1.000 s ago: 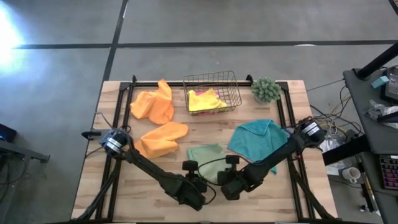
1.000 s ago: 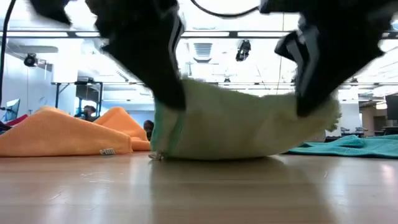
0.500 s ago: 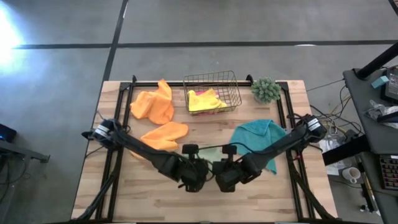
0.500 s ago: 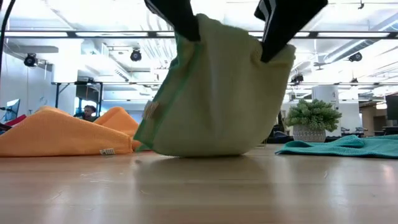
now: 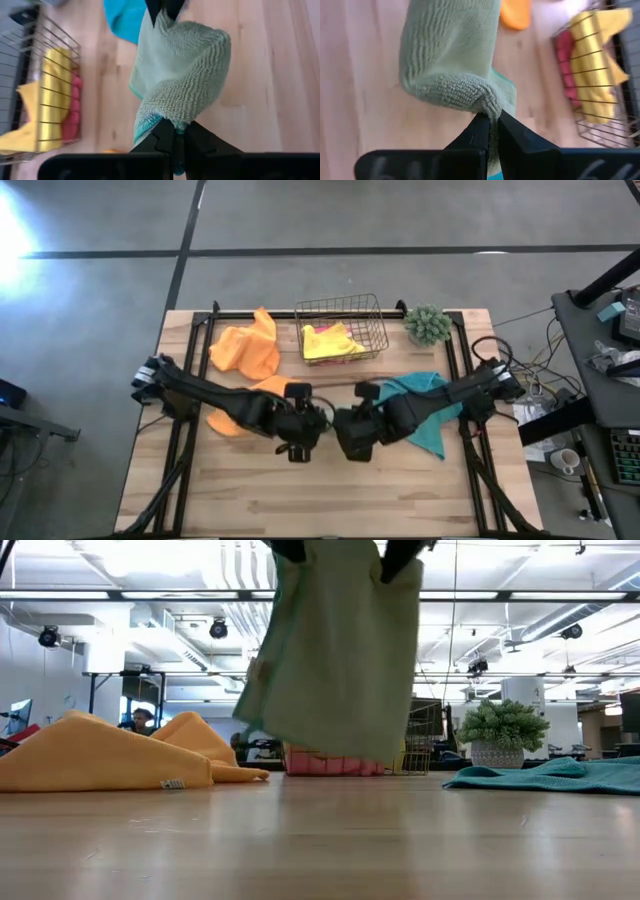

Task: Fold microfiber towels
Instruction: Put the folded green microfiber cloth into the gold wire basket

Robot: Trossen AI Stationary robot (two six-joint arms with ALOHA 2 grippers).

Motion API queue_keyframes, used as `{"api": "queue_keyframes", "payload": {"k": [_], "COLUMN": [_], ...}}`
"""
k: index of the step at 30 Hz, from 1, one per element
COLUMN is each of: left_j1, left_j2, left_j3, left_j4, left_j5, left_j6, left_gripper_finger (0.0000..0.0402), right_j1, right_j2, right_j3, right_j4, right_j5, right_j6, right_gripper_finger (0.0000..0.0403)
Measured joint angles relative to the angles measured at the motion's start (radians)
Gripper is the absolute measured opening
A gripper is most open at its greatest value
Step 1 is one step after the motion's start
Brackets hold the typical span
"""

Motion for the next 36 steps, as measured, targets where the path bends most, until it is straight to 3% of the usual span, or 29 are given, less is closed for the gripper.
{"api": "queue_keyframes", "payload": {"k": [7,13,36], "left_j1": [0.079,0.167,0.367], "left_j2": [-0.087,-0.137,-0.172], "left_j3": [0.0,0.0,0.01], "left_j4": [-0.001,0.001,0.119], "left_j5": [-0.001,-0.001,-0.002], "left_j6": [0.106,0.21,0.544], "left_gripper_finger": [0.0001,0.0001,0.0001], "right_j1": [-0.08,-0.158,-0.359], "right_j2": [0.0,-0.002,-0.002], "right_j3": [0.174,0.272,0.37], "right_j4": [-0.129,-0.137,-0.109], "right_j5": [0.057,0.102,0.164], "right_j6": [-0.018,-0.08,-0.262], "right_gripper_finger": [0.0012,0.0012,0.0012]}}
